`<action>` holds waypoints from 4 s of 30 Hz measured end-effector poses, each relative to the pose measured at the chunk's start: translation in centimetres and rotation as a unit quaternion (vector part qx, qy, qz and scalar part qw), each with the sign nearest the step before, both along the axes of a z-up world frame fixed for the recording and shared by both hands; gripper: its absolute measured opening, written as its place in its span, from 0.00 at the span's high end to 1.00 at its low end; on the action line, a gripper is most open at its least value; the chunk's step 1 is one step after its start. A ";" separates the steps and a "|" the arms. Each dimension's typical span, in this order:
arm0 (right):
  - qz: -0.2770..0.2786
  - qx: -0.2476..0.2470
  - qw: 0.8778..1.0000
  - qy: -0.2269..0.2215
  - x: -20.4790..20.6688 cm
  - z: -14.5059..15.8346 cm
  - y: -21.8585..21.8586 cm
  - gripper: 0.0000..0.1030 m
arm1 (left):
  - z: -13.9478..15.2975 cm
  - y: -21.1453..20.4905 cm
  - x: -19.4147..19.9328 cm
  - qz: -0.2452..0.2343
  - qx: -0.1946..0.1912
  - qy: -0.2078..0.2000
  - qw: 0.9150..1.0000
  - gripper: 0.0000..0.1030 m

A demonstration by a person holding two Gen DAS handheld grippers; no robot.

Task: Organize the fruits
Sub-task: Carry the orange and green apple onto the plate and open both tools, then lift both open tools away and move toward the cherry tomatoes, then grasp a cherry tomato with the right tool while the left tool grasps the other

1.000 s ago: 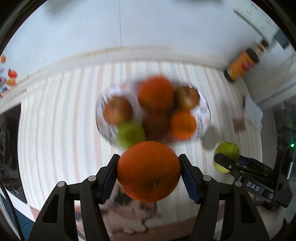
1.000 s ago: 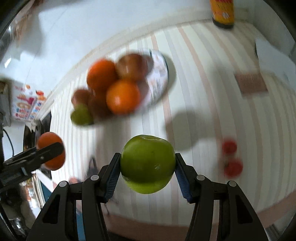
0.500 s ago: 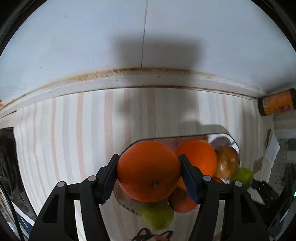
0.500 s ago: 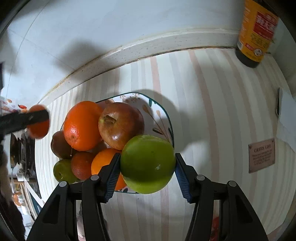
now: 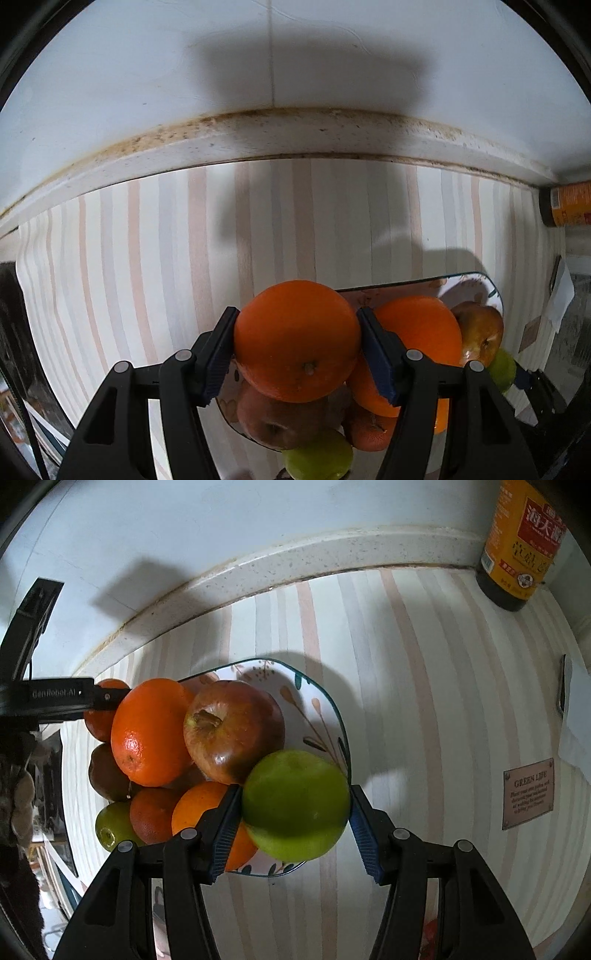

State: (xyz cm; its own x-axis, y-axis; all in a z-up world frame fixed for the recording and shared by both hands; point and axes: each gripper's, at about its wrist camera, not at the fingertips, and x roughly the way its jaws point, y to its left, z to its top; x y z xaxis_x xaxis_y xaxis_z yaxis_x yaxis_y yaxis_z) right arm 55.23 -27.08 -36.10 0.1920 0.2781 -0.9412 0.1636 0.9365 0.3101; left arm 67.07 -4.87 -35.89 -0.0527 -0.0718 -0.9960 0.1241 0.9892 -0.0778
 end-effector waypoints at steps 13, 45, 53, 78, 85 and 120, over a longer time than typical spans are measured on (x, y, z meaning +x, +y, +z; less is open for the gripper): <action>0.006 -0.022 1.000 -0.019 -0.4 2.5 -0.2 0.11 | 3.6 1.4 -2.3 0.022 -0.008 -0.039 0.999 0.17; 0.031 -0.166 0.961 -0.219 -20.4 21.0 3.7 0.05 | 20.6 2.2 -29.6 0.046 0.002 -0.325 0.945 0.17; 0.015 -0.165 0.953 -0.255 -26.9 25.4 4.5 0.05 | 24.2 2.8 -35.4 0.029 -0.015 -0.360 0.933 0.17; 0.012 -0.140 0.943 -0.301 -32.6 31.0 6.5 0.01 | 27.9 3.6 -39.5 0.036 -0.044 -0.386 0.921 0.00; -0.013 -0.120 0.952 -0.281 -30.1 29.3 3.5 0.01 | 26.6 2.5 -36.8 0.043 -0.034 -0.367 0.929 0.00; -0.122 -0.023 0.992 -0.029 -22.2 -1.5 -13.6 0.66 | 1.6 -23.7 -23.4 -0.200 -0.007 -0.067 0.977 0.01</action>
State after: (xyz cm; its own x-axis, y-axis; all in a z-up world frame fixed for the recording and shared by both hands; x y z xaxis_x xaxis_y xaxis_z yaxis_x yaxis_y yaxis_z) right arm 32.99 -40.69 -37.56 0.3028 0.1735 -0.9371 0.3697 0.8849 0.2833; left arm 43.66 -28.57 -34.30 0.0509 -0.0864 -0.9950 0.5109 0.8583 -0.0484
